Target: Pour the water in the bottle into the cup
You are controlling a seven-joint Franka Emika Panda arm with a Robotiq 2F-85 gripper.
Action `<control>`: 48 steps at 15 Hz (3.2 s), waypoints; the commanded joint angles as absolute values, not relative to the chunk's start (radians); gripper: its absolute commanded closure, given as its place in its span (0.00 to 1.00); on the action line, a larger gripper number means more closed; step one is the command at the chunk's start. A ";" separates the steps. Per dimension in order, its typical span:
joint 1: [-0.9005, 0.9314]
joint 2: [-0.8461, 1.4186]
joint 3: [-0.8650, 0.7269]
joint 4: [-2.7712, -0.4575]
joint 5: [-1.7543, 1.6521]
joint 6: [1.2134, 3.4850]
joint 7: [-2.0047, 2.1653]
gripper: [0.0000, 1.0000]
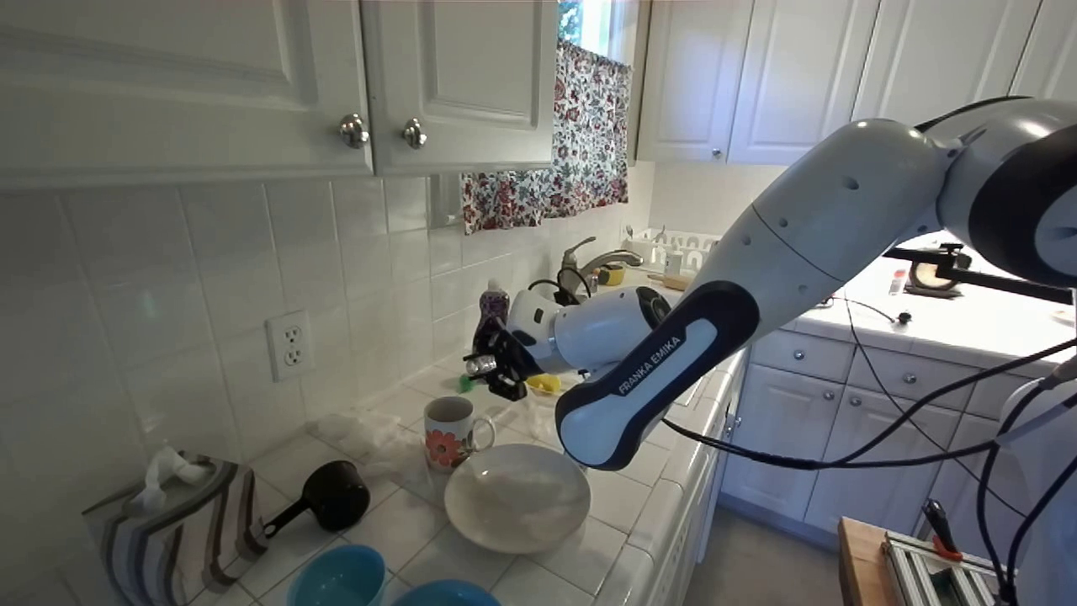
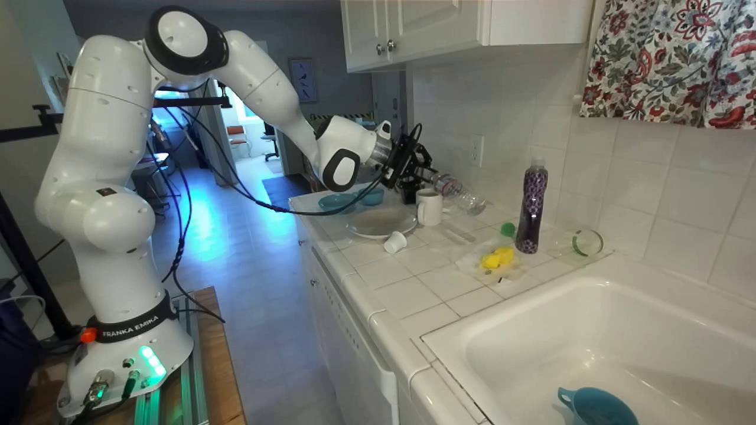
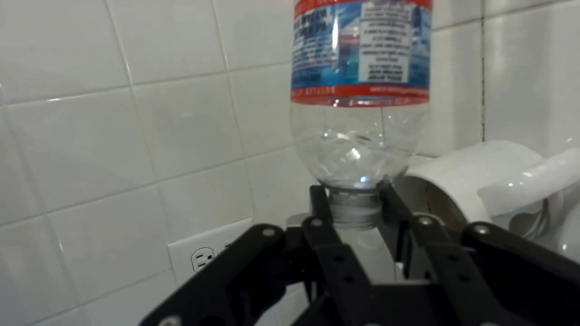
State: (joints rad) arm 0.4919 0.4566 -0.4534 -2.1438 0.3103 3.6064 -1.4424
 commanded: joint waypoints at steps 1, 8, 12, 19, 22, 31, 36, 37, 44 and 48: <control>0.555 0.449 -0.518 -2.135 0.313 3.563 -1.543 0.92; 0.615 0.465 -0.562 -2.116 0.312 3.557 -1.604 0.92; 0.637 0.474 -0.594 -2.110 0.317 3.546 -1.634 0.92; 0.698 0.502 -0.675 -2.097 0.323 3.510 -1.701 0.92; 0.735 0.523 -0.716 -2.084 0.324 3.488 -1.719 0.92; 0.805 0.596 -0.788 -2.010 0.319 3.423 -1.714 0.92; 0.847 0.631 -0.843 -1.998 0.316 3.385 -1.716 0.92; 0.857 0.636 -0.855 -1.998 0.316 3.380 -1.716 0.92; 0.914 0.676 -0.928 -2.001 0.309 3.336 -1.716 0.92; 0.939 0.701 -0.957 -1.998 0.306 3.316 -1.714 0.92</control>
